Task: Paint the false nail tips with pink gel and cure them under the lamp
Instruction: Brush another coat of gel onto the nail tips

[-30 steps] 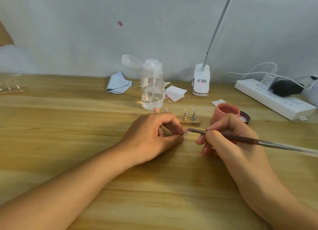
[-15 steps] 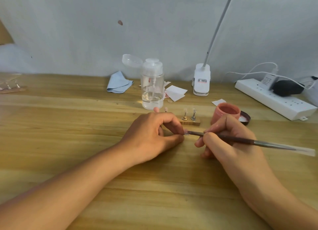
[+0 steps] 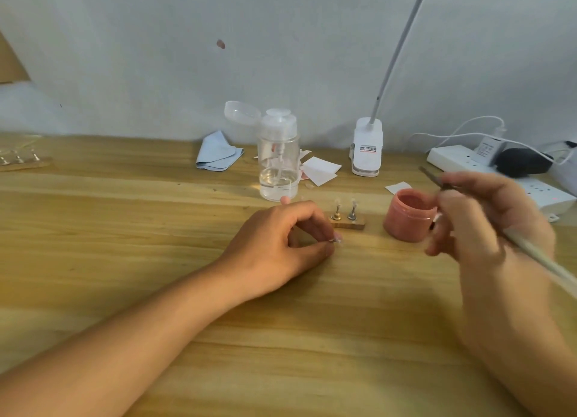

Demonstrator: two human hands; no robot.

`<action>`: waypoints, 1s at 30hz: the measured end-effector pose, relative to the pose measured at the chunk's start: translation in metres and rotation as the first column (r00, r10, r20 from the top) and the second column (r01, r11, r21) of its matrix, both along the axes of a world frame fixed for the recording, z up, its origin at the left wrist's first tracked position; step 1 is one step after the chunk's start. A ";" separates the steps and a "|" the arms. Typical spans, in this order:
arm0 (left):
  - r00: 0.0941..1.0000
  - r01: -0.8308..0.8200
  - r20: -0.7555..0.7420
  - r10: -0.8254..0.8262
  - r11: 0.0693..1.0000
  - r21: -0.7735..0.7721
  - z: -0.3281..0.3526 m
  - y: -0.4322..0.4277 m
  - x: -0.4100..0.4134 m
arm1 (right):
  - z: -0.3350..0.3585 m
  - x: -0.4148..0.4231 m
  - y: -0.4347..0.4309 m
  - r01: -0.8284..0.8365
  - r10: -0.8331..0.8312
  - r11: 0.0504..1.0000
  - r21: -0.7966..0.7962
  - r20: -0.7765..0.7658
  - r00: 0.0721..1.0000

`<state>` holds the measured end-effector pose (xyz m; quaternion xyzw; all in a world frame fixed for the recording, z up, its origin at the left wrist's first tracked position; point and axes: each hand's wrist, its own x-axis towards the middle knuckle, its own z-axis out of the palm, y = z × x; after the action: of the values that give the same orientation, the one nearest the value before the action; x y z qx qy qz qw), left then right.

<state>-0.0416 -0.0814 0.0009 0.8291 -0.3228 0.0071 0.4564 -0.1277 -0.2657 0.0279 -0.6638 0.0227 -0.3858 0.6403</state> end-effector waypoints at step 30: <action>0.993 -0.083 0.090 0.076 0.994 0.075 0.006 -0.003 -0.009 | -0.012 0.001 0.010 -0.242 0.258 0.966 0.092 -0.258 0.931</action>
<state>-0.0503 -0.0845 0.0064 0.8574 -0.3091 0.0487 0.4085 -0.1267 -0.2561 0.0154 -0.6883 0.0356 -0.2073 0.6943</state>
